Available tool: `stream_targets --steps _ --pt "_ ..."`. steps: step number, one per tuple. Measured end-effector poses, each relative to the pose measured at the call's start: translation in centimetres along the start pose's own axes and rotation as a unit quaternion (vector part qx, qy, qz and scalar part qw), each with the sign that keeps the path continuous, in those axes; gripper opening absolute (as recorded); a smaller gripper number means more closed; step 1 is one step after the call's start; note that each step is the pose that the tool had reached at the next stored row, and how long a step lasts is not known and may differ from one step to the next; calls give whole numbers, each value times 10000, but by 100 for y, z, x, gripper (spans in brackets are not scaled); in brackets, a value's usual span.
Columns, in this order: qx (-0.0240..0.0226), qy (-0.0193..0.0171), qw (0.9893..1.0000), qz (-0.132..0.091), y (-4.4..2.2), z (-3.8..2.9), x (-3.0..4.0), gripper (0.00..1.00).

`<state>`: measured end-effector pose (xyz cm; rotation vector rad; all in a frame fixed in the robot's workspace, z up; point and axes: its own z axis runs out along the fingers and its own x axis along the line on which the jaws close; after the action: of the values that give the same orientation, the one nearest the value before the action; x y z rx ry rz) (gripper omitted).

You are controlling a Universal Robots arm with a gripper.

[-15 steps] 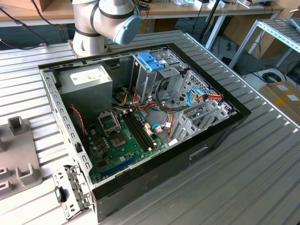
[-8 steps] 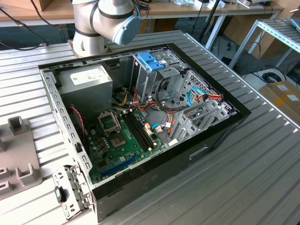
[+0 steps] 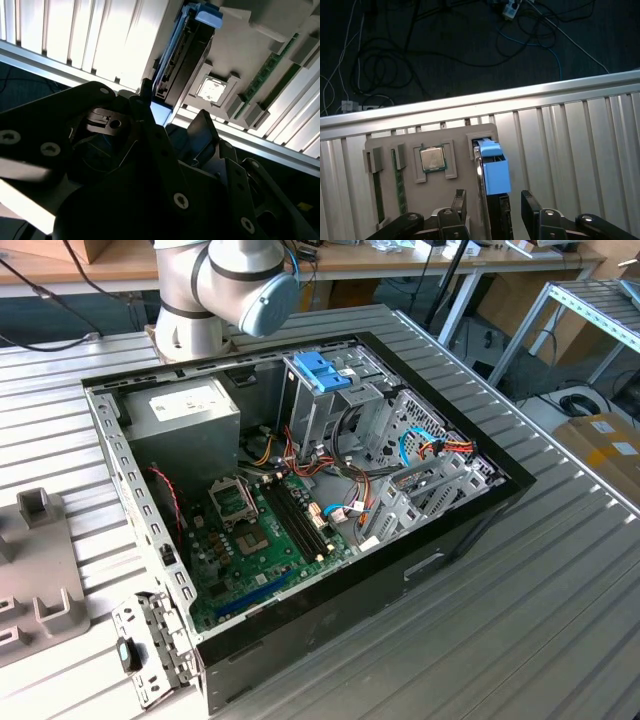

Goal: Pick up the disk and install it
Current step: 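Pick up the disk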

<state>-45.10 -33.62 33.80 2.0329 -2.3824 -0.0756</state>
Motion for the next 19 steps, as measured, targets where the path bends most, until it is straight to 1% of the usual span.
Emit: stream_targets --steps 4,11,14,17,19 --pt "0 0 10000 0 26 33 -12 56" --pt "-2 2 10000 -42 39 88 -9 56" --pt "-5 9 9998 -197 39 99 -9 56" --pt "-9 16 9993 -375 38 108 -9 56" --pt "-11 18 9991 -425 44 124 -7 56"
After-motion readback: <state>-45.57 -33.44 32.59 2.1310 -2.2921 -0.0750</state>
